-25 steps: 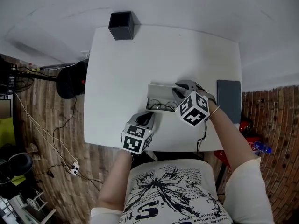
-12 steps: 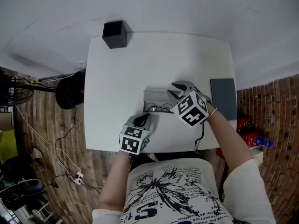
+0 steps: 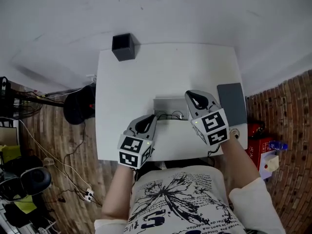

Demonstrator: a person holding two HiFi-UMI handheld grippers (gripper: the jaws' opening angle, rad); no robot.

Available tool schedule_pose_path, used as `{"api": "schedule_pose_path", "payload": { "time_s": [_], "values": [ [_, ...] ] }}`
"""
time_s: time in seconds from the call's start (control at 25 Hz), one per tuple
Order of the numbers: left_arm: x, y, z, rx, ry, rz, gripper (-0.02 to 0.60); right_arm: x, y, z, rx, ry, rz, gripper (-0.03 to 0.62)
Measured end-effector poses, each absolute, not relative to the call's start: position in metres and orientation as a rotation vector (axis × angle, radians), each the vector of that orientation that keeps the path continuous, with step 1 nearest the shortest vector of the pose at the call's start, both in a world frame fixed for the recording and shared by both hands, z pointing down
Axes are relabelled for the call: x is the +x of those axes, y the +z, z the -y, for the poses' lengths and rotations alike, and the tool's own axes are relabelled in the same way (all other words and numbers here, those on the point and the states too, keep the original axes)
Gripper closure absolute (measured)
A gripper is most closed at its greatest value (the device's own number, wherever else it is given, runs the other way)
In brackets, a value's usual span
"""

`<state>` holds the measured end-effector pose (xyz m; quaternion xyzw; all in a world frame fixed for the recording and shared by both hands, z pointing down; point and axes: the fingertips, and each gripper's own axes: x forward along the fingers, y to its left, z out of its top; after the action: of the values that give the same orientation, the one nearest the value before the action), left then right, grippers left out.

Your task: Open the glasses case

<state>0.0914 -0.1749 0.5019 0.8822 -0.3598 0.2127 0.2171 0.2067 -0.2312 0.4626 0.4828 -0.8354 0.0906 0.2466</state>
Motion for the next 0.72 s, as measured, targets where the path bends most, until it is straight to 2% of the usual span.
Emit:
{"api": "schedule_pose_path", "payload": {
  "time_s": [0.72],
  "values": [
    [0.046,0.307,0.149,2.894,0.214,1.109,0.568,0.202,0.350,0.149,1.607,0.054,2.446,0.580]
  ]
}}
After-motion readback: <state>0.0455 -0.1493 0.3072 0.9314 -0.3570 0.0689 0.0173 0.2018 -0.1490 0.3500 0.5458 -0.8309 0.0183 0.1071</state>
